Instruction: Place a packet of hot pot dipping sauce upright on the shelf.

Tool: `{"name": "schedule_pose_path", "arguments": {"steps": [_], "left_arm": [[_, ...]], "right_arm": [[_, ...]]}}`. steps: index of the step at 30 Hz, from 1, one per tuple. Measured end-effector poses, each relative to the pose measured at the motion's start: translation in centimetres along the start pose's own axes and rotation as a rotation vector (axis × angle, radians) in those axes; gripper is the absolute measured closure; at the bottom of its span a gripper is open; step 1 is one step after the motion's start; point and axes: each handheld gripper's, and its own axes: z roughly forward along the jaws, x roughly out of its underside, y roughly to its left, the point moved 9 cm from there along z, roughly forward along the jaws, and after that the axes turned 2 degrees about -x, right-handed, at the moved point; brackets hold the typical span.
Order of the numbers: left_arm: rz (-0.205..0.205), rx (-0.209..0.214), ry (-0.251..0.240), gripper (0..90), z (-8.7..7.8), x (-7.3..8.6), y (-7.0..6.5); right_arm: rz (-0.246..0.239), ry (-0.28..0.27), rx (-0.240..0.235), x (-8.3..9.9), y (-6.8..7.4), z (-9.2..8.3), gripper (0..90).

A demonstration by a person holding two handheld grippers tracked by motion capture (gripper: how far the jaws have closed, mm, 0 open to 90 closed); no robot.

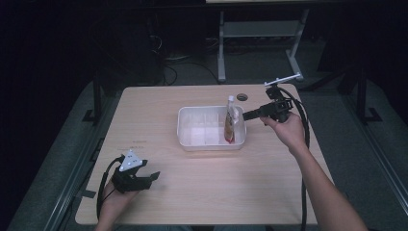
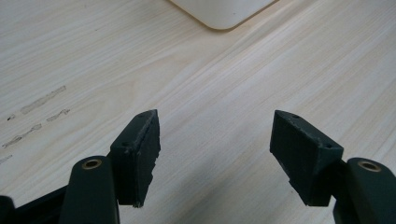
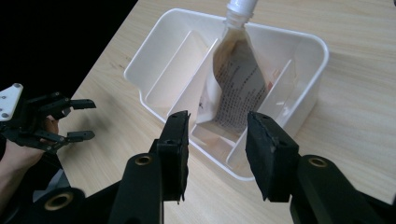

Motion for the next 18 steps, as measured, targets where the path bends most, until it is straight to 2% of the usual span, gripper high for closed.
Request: {"name": "schedule_pose_path", "arguments": {"steps": [8, 18], "left_arm": [[0.002, 0.0, 0.001, 32.8, 0.0, 0.0, 0.0], [-0.001, -0.001, -0.001, 32.8, 0.0, 0.0, 0.0]], "right_arm": [[0.001, -0.031, -0.015, 1.1, -0.8, -0.9, 56.7], [0.013, -0.042, -0.035, 2.9, -1.7, -1.5, 54.1]]}}
